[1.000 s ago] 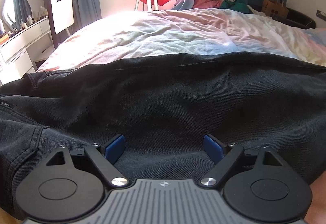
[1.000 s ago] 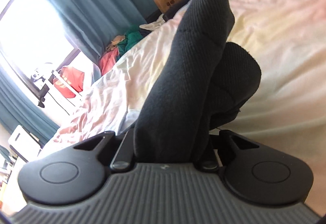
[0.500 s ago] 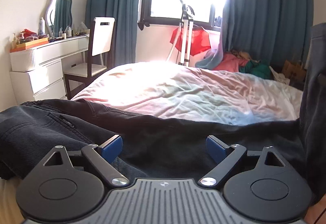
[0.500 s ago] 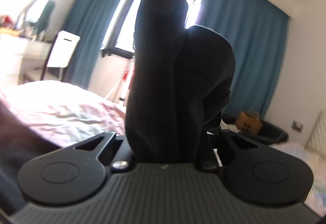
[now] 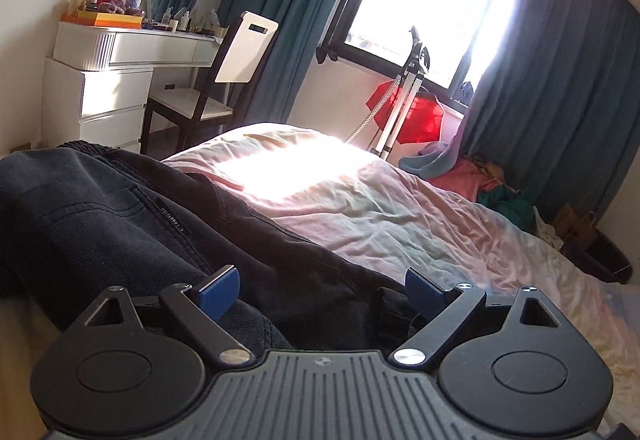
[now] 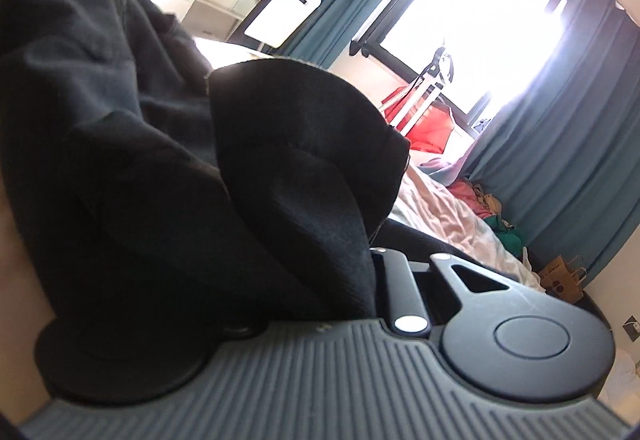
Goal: Fold clothes
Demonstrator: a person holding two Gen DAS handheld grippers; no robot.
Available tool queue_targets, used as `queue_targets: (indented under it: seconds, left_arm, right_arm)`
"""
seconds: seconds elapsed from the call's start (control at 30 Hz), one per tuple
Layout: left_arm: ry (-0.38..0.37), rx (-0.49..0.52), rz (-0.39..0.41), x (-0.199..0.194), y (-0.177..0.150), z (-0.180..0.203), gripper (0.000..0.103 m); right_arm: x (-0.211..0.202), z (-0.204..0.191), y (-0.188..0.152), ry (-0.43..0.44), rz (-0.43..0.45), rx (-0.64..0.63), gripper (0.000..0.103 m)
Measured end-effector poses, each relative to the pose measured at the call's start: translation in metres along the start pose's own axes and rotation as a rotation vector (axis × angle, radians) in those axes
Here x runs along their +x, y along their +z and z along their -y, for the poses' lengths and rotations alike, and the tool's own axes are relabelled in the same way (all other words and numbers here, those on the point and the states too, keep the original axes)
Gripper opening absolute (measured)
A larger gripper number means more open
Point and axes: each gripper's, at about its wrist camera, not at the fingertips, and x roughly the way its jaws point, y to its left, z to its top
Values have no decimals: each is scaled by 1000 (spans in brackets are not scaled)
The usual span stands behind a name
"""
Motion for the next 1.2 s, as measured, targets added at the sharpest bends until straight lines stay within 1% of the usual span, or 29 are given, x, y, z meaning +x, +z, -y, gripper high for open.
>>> queue_targets:
  seconds: [0.03,0.07,0.1,0.17,0.2,0.3,0.33,0.37,0.4,0.43,0.47,0.53,0.57,0.63,0.73,0.8,0.87,0.93,1.0,1.03,1.1,1.17,1.2]
  left_arm:
    - [-2,-9,3,0,1,-1,91]
    - [-4,-18,6,1,1,-2,91]
    - [-7,-25,7,2,1,-3,91]
    - [-10,-22,-7,5,1,-3,91]
    - [-6,-15,-17,7,-1,-2,91]
    - [12,-1,-38,15,-4,0,91]
    - [13,0,-40,16,-4,1,91]
    - [10,1,-42,17,-4,1,91]
    - [7,4,-44,18,-4,2,91]
    - [5,11,-45,19,-5,3,91]
    - [5,20,-47,19,-5,5,91]
    - [2,38,-54,21,-7,8,91]
    - [0,50,-57,21,-9,10,91]
    - [-8,82,-62,22,-12,16,91]
    - [-31,145,-70,24,-19,27,91]
    - [-29,196,-89,29,-25,35,91]
    - [-4,241,-106,35,-33,40,91]
    - [43,291,-123,41,-40,44,91]
    - [80,346,-145,46,-47,47,91]
    - [97,381,-156,48,-51,49,92]
    - [124,436,-171,51,-58,53,92]
    - [130,452,-187,52,-60,55,92]
    - [114,443,-188,51,-54,55,92]
  right_arm:
    - [2,-3,13,6,10,13,18]
    - [-4,-10,27,16,13,27,18]
    - [-4,-15,33,30,-1,41,18]
    - [5,-20,30,56,-49,60,19]
    - [6,-25,25,59,-57,47,20]
    - [5,-35,15,41,-39,3,24]
    - [3,-37,14,42,-37,-3,27]
    - [0,-35,16,56,-44,-1,35]
    - [-7,-31,17,82,-49,7,39]
    - [-16,-27,18,114,-52,16,50]
    - [-25,-23,19,146,-55,25,65]
    - [-33,-7,25,209,-44,55,79]
    - [-42,2,27,237,-32,69,79]
    - [-68,23,29,267,-21,99,79]
    - [-94,57,24,262,-26,204,79]
    - [-100,77,15,247,-13,289,79]
    - [-92,91,2,192,-30,375,79]
    - [-72,97,-15,131,-85,443,79]
    - [-51,94,-25,94,-120,444,79]
    - [-38,89,-29,87,-146,438,79]
    - [-20,82,-40,119,-213,470,79]
    - [-13,78,-47,131,-257,506,79]
    - [-13,77,-49,127,-263,515,79]
